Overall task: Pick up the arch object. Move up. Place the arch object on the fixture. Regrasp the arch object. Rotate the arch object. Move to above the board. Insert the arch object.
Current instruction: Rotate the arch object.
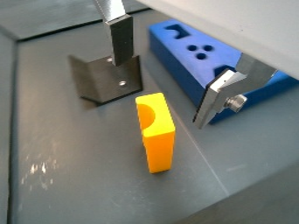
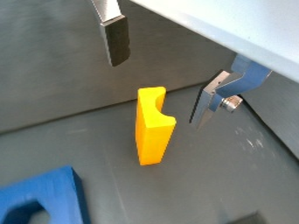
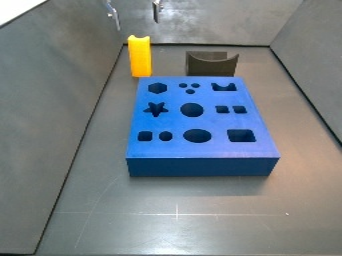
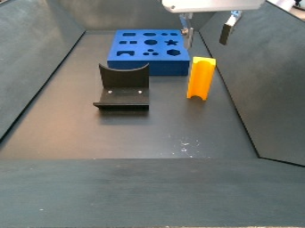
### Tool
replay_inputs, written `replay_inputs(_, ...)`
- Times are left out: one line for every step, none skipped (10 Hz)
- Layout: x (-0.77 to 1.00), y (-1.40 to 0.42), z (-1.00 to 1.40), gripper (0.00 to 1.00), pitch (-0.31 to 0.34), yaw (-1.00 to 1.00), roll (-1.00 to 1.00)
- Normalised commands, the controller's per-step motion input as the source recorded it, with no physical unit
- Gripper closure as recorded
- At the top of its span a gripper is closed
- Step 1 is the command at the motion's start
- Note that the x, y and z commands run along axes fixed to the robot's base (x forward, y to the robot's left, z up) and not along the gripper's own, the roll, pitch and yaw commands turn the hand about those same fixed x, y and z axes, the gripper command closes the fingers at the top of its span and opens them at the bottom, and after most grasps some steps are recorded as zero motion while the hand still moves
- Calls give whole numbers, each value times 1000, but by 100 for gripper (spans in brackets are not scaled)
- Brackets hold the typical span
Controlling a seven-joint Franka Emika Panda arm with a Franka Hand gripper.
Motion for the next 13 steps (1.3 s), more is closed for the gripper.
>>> replay_inputs(29, -6, -18, 0, -3, 1000, 0)
replay_inputs(30, -5, -17, 0, -3, 1000, 0)
replay_inputs(30, -4, -17, 0, -3, 1000, 0)
replay_inputs(30, -4, -16, 0, -3, 1000, 0)
replay_inputs(30, -4, -16, 0, -3, 1000, 0)
replay_inputs(30, -4, -16, 0, -3, 1000, 0)
replay_inputs(30, -4, -15, 0, -3, 1000, 0)
replay_inputs(30, -4, -15, 0, -3, 1000, 0)
replay_inputs(30, -4, -15, 0, -3, 1000, 0)
replay_inputs(30, -4, -15, 0, -4, 1000, 0)
replay_inputs(30, -4, -15, 0, -4, 1000, 0)
replay_inputs(30, -4, -15, 0, -4, 1000, 0)
replay_inputs(30, -4, -15, 0, -4, 1000, 0)
